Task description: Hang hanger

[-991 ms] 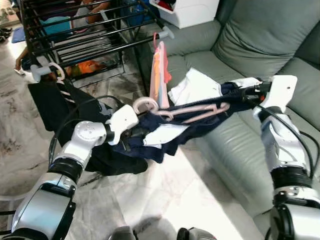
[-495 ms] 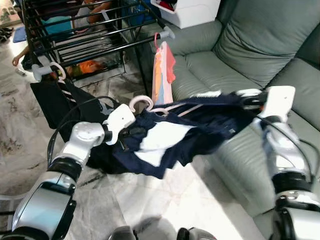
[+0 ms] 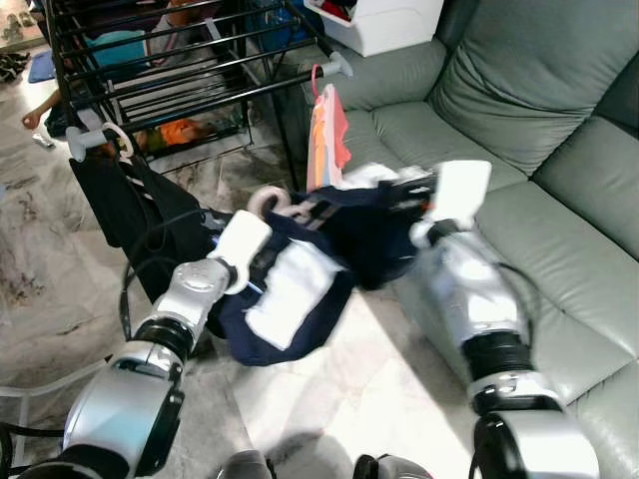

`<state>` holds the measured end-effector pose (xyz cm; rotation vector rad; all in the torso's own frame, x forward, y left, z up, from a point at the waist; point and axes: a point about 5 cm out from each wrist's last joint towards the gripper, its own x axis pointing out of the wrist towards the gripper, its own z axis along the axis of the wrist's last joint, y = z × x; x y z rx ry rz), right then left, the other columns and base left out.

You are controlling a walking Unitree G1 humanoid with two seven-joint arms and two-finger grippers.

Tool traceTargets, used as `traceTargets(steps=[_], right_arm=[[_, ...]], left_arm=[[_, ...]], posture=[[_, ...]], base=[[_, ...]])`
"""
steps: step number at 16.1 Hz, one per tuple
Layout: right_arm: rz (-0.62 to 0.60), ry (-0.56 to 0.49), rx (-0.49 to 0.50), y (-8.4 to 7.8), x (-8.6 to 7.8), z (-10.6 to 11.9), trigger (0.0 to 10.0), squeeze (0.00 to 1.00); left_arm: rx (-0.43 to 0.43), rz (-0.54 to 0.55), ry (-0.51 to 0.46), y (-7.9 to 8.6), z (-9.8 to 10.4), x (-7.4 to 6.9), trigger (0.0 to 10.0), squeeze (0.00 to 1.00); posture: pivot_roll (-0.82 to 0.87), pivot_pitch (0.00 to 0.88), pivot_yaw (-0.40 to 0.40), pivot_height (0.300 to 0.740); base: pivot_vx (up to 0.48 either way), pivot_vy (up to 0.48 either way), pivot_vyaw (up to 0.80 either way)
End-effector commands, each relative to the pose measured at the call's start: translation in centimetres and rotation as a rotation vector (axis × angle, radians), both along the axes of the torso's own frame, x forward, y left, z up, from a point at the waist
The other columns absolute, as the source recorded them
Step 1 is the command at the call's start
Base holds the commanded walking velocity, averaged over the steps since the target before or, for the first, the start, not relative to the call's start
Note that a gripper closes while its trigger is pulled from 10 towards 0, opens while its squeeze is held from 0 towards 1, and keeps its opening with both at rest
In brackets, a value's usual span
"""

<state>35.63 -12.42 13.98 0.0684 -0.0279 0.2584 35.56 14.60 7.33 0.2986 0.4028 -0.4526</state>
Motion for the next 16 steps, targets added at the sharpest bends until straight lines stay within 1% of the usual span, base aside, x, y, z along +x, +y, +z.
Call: traceTargets(steps=[1,3,4,5,6,7,9,10,11,12,13,14,15,16], right_arm=[[0.101,-0.025,-0.009,1.6,-0.2,1.1,0.0,0.00],[0.133,-0.025,-0.003,2.1,-0.5,1.1,0.0,0.00],[0.242,-0.003,0.027,3.3,-1.3,0.8,0.0,0.00],[0.312,0.030,0.051,3.9,-1.8,0.5,0.0,0.00],[0.453,0.095,0.081,5.2,-3.1,-0.1,0.0,0.00],[0.584,0.131,0.065,6.0,-4.4,-0.6,0.0,0.00],[0.785,0.214,0.063,6.7,-7.1,-1.5,0.0,0.00],[0.842,0.230,0.016,6.7,-8.1,-2.2,0.0,0.00],[0.836,0.256,-0.050,6.3,-8.4,-3.2,0.0,0.00],[0.797,0.284,-0.181,5.5,-8.2,-4.5,0.0,0.00],[0.718,0.287,-0.386,4.2,-7.6,-5.8,3.2,0.00],[0.627,0.290,-0.498,2.9,-6.9,-6.5,10.0,0.00],[0.437,0.309,-0.604,0.0,-5.7,-7.5,10.0,1.00],[0.418,0.309,-0.620,-0.4,-5.7,-7.6,10.0,1.00]], left_arm=[[-0.040,0.120,-0.003,0.8,0.6,0.6,0.0,0.00],[-0.050,0.142,0.002,0.8,0.5,0.6,0.0,0.00],[-0.073,0.158,0.004,0.3,0.5,0.7,0.0,0.00],[-0.083,0.161,0.005,0.1,0.5,0.7,0.0,0.00],[-0.086,0.171,0.005,-0.2,0.5,0.7,0.0,0.00],[-0.082,0.175,0.002,-0.2,0.5,0.7,0.0,0.00],[-0.083,0.180,-0.003,-0.1,0.7,0.9,0.0,0.00],[-0.096,0.185,-0.006,-0.1,0.9,1.0,0.0,0.00],[-0.098,0.184,-0.011,-0.1,1.0,1.0,0.0,0.00],[-0.095,0.185,-0.014,-0.1,1.0,1.1,0.0,0.00],[-0.097,0.183,-0.016,-0.1,1.1,1.1,0.0,0.00],[-0.092,0.172,-0.029,-0.1,1.2,1.1,0.0,0.00],[-0.068,0.160,-0.066,0.0,1.6,1.2,0.0,0.00],[-0.065,0.162,-0.070,0.1,1.6,1.3,0.0,0.00]], posture=[[-0.06,0.005,0.015,0.740],[-0.06,0.005,0.015,0.740],[-0.06,0.008,0.013,0.740],[-0.06,0.008,0.013,0.740],[-0.06,0.008,0.014,0.740],[-0.06,0.008,0.014,0.740],[-0.06,0.012,0.016,0.740],[-0.06,0.012,0.016,0.740],[-0.06,0.013,0.016,0.740],[-0.06,0.013,0.016,0.740],[-0.06,0.013,0.016,0.740],[-0.06,0.013,0.016,0.740],[-0.06,0.013,0.009,0.740],[-0.05,0.013,0.008,0.740]], base=[[0.000,0.000,0.00],[0.000,0.000,0.00],[0.000,0.000,0.00],[0.000,0.000,0.00],[0.000,0.000,0.00],[0.000,0.000,0.00],[0.000,0.000,0.00],[0.000,0.000,0.00],[0.000,0.000,0.00],[0.000,0.000,0.00],[0.000,0.000,0.00],[0.000,0.000,0.00],[0.000,0.000,0.00],[0.000,0.000,0.00]])
